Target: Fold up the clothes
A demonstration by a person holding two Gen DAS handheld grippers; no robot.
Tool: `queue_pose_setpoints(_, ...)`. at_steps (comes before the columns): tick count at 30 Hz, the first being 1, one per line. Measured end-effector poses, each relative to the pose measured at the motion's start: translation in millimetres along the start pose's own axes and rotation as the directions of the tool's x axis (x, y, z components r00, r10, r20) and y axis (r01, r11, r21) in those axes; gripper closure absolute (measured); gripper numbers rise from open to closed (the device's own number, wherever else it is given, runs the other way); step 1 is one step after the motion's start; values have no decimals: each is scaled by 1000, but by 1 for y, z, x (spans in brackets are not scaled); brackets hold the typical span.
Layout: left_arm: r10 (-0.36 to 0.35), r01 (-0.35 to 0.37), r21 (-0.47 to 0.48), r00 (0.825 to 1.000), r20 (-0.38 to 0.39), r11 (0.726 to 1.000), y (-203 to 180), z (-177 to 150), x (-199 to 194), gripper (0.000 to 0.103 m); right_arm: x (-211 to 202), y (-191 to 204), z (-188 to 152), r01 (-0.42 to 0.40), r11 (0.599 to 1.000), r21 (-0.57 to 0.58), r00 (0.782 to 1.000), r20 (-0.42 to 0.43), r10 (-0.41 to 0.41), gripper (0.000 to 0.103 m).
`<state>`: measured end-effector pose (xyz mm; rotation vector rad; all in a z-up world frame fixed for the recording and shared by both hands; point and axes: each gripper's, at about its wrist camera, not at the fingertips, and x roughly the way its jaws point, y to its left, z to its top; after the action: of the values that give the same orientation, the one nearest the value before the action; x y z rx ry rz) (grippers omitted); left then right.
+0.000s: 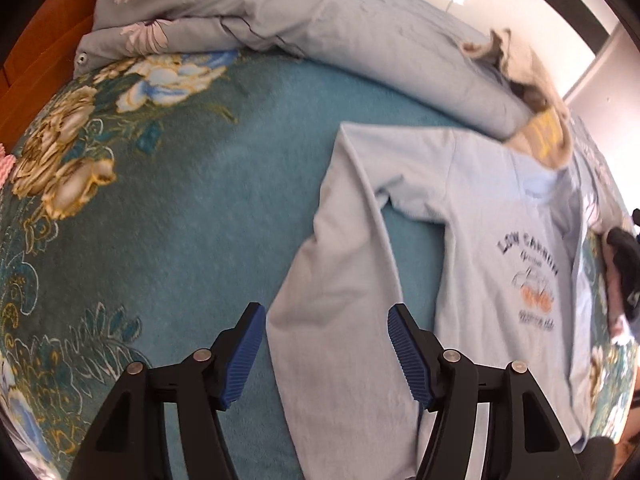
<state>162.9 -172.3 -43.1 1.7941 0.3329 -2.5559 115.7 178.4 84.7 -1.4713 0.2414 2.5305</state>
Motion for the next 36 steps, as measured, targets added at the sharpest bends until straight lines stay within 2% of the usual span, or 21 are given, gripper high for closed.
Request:
queue_pose_setpoints(7,-34,34,6,998,-56,999,8,-12,17,35,-7,8,-28,-34,999,-12,999,-28,34,39)
queue_pose_setpoints(10,-35,37,33,998,-55,999,5,-13,15,37,-9,9,-36,-58,998,0,998,-35,58,39)
queue_pose_setpoints(13,-108,109,37,994,-37,993,4,-13,2,37,-11,8,-42,-79,997,5,996,-39,79,39)
queue_pose_setpoints(14,-109,111,48,993,-36,993,2,-14,1,37,-11,8,-44,-83,997,6,996,-41,83,39)
queue_pose_setpoints(18,-74,78,129,997,-39,989,-14,-19,1,37,-9,5,-56,-102,994,26,993,-65,103,39)
queue_pose_setpoints(21,-17,24,204,999,-34,979,-32,-23,5,39,-8,4,-66,-120,992,48,989,-81,123,39)
queue_pose_setpoints(27,48,-35,267,998,-42,963,-48,-28,19,55,-11,2,-76,-140,988,66,986,-77,145,39)
queue_pose_setpoints(29,41,-30,244,998,-37,969,-44,-24,17,64,-10,0,-78,-139,986,87,986,-79,146,39)
queue_pose_setpoints(31,35,-27,206,999,-35,978,-37,-20,16,80,-8,-2,-80,-140,983,115,985,-87,151,39)
queue_pose_setpoints(32,26,-19,185,999,-35,982,-33,-18,16,83,-7,-2,-82,-140,982,123,984,-95,153,39)
queue_pose_setpoints(34,16,-12,152,1000,-24,988,-27,-14,14,96,-2,-2,-81,-135,983,126,982,-112,149,39)
queue_pose_setpoints(36,-5,6,114,1000,-12,994,-20,-10,12,101,-1,-3,-77,-123,983,133,984,-110,138,39)
